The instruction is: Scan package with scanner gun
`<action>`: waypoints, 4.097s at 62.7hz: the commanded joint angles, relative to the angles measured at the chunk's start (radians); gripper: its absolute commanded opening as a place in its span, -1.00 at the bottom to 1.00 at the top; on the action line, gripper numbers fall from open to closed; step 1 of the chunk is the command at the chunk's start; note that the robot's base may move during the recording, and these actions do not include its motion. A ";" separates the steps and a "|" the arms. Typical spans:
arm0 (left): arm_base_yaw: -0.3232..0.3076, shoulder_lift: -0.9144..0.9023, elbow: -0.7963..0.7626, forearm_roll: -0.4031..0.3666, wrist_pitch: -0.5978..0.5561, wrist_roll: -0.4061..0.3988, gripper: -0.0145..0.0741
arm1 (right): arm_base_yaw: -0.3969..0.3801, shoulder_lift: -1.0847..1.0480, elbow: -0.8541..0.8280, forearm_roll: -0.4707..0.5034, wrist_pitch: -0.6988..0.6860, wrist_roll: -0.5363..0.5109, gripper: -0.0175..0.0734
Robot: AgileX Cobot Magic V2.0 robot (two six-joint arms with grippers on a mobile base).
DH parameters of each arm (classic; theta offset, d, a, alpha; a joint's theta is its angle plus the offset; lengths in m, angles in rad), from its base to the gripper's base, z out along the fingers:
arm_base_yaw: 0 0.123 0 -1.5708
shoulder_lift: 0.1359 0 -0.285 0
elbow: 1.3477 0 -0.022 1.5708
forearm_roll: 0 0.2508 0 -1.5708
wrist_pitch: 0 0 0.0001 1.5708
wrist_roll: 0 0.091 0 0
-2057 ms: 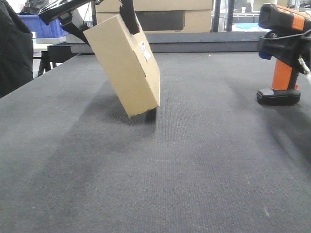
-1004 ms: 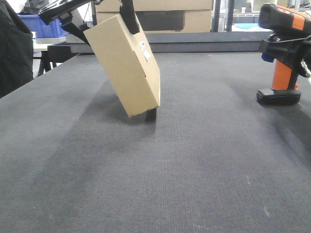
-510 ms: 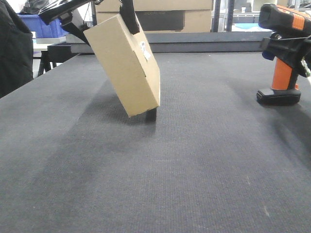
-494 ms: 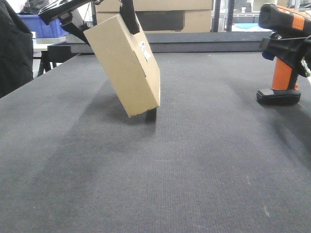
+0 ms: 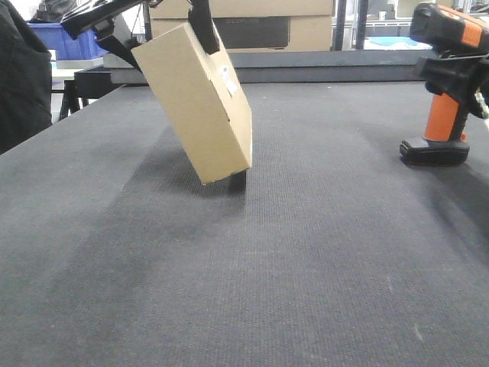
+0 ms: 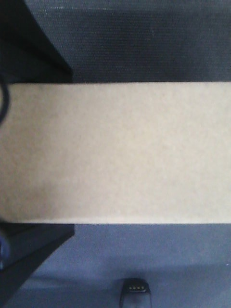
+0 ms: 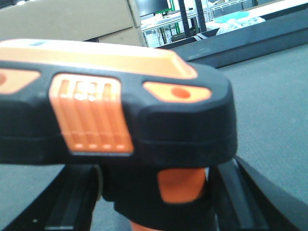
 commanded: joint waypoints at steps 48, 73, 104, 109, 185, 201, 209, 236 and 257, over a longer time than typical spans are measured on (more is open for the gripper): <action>-0.001 -0.006 -0.003 -0.037 -0.014 0.000 -0.92 | 0.004 -0.166 -0.005 0.107 0.060 -0.823 -0.97; -0.001 -0.006 -0.003 -0.037 -0.012 0.000 -0.92 | 0.008 -0.163 -0.005 0.103 0.053 -0.093 -0.97; -0.004 -0.006 -0.003 -0.037 -0.012 0.000 -0.92 | 0.008 -0.052 -0.005 -0.004 -0.083 -0.063 -0.97; -0.004 -0.006 -0.003 -0.037 -0.012 0.000 -0.92 | 0.008 -0.051 -0.005 -0.004 -0.081 -0.063 -0.97; -0.003 -0.006 -0.003 -0.053 -0.012 0.000 -0.92 | 0.008 -0.042 -0.005 -0.004 0.041 -0.063 0.63; -0.003 -0.006 -0.003 -0.053 -0.012 0.000 -0.92 | 0.008 -0.042 0.003 -0.014 0.098 -0.063 0.62; -0.003 -0.006 -0.003 -0.053 -0.012 0.000 -0.92 | 0.008 -0.055 0.021 -0.024 0.086 -0.063 0.62; 0.006 -0.006 -0.010 -0.043 -0.012 0.000 -0.92 | 0.008 -0.064 0.124 -0.093 0.029 -0.063 0.62; 0.017 -0.075 -0.010 0.232 0.128 0.002 -0.92 | 0.008 -0.262 0.315 -0.093 0.036 -0.063 0.62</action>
